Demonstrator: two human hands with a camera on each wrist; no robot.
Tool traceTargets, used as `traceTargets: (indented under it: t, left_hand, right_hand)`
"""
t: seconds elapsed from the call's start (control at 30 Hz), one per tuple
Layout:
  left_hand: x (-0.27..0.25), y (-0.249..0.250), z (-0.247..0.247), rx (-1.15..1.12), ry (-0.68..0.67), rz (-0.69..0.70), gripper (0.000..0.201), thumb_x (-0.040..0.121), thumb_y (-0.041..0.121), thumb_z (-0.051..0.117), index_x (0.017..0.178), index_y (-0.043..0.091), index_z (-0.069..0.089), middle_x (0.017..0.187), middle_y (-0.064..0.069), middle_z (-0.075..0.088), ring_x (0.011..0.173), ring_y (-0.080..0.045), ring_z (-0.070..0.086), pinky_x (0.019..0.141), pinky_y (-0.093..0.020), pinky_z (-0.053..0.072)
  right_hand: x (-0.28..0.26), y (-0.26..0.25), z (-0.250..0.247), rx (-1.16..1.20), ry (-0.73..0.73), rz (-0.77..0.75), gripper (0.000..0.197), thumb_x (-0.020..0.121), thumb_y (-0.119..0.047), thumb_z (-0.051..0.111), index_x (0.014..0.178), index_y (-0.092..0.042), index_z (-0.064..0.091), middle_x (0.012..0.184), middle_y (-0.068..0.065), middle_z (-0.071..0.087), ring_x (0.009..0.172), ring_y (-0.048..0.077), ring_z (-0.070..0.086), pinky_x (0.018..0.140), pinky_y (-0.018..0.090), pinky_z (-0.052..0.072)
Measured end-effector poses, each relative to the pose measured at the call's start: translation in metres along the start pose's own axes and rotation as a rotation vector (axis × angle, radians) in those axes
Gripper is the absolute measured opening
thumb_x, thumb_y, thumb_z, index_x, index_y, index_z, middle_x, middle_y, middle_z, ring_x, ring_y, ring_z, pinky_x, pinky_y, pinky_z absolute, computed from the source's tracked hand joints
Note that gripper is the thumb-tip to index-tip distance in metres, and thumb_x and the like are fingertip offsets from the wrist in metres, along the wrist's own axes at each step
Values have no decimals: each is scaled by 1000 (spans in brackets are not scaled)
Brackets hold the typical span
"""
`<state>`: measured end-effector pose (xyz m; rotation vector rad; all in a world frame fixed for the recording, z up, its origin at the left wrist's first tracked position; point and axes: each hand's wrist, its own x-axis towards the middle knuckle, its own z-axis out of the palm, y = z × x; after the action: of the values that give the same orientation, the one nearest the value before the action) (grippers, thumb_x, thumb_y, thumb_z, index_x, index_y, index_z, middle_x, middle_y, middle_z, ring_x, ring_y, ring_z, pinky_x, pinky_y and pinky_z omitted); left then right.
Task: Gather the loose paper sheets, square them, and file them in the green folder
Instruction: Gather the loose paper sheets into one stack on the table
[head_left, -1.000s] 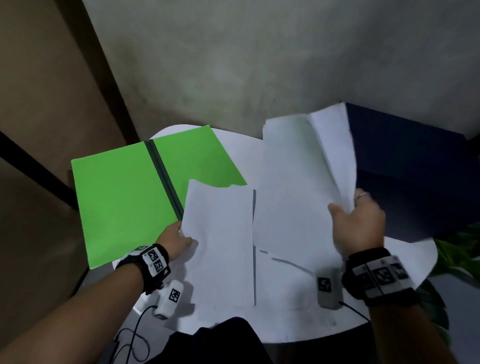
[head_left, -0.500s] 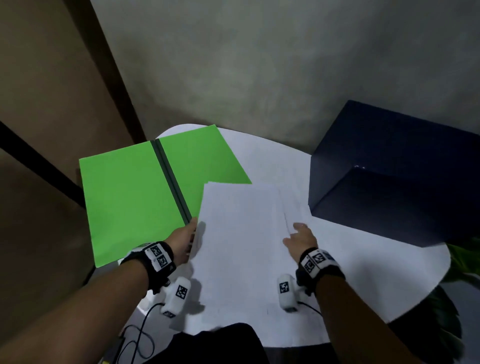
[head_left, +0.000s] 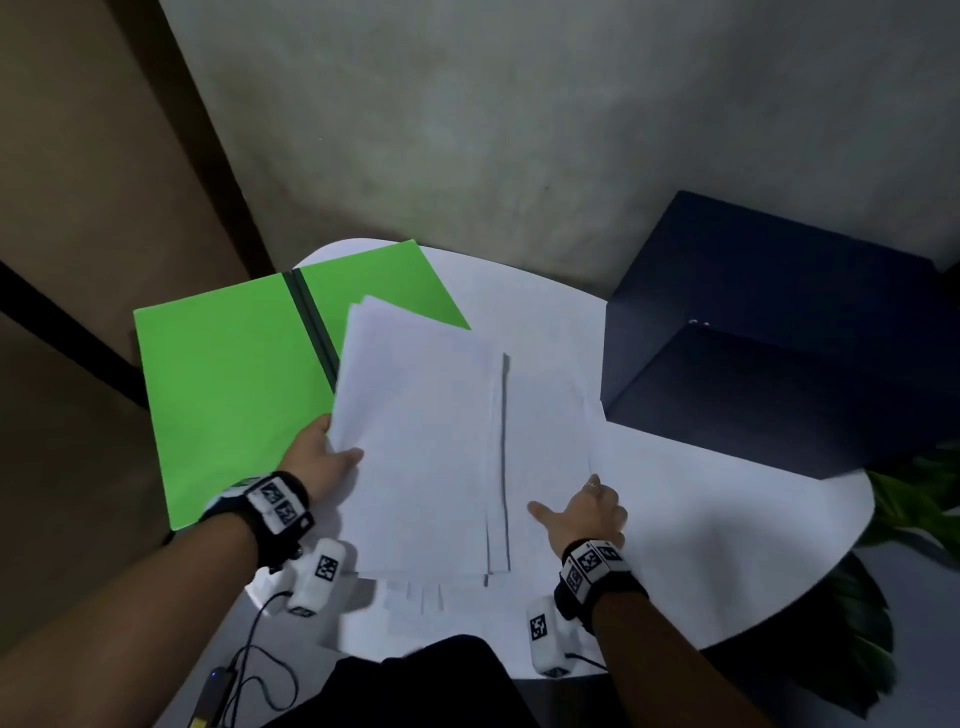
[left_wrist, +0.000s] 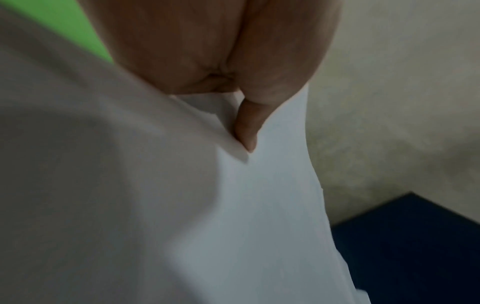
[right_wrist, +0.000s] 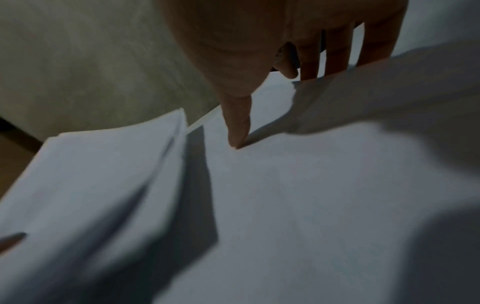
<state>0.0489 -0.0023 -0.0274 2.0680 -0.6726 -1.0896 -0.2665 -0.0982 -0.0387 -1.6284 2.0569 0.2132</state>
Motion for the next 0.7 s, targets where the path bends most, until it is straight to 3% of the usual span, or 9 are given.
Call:
traceTargets:
  t: [0.1,0.17,0.27,0.33,0.43,0.53,0.6,0.7]
  left_hand:
    - [12,-17,-26,-85,46,-39,39,78,15,72,115,19,60,112,-6,72,101,-27,68,100,-49,49]
    - [10,-17,-32,-88,67,-71,36,76,21,71,110,24,61,108,-1,72,101,-27,68,99,-50,49]
    - [0,-6,-26,-88,65,-92,36,79,22,70,113,24,60,110,0,71,100,-26,66,98,-48,50]
    - [-4,-1,-17,-84,59,-75,33,82,19,69,114,22,60,109,0,71,99,-25,67,96,-44,51]
    - [-8,3,-5,-55,37,-44,29,86,14,67,114,17,62,105,1,71,90,-18,68,79,-29,53]
    - [-11,2,4,-43,-18,-48,25,87,10,67,112,14,66,103,-1,72,81,-10,67,63,-20,48]
    - [-13,0,7,-37,-70,-74,25,85,9,70,109,13,68,103,-2,73,86,-14,69,69,-25,53]
    - [-17,-2,15,-6,-121,-96,30,78,15,73,108,17,70,103,-1,75,92,-21,71,87,-41,57]
  right_hand:
    - [10,-1,5,2,9,21,114,66,-57,80,151,-13,19,145,7,36,133,29,37,101,47,45]
    - [16,0,5,152,-5,0,115,66,-44,86,152,-10,17,147,11,42,134,31,43,104,45,45]
    - [19,-1,-1,332,-2,4,85,76,-21,82,145,-8,35,141,15,53,123,33,57,99,38,51]
    - [15,-3,-9,395,-31,12,69,82,-17,77,140,-6,43,139,15,55,121,32,58,98,34,50]
    - [6,-2,-31,437,-29,-43,61,89,-17,70,143,-3,43,143,16,51,129,32,52,104,33,42]
    - [-3,1,-72,433,147,-170,43,90,-15,67,130,-4,57,128,17,63,117,33,60,101,35,46]
    - [-11,-1,-108,408,310,-246,31,90,-16,66,119,-5,63,114,17,69,106,34,64,93,36,50]
    - [-21,-5,-167,489,535,-308,24,88,-17,69,109,-5,66,102,13,72,95,31,66,84,30,49]
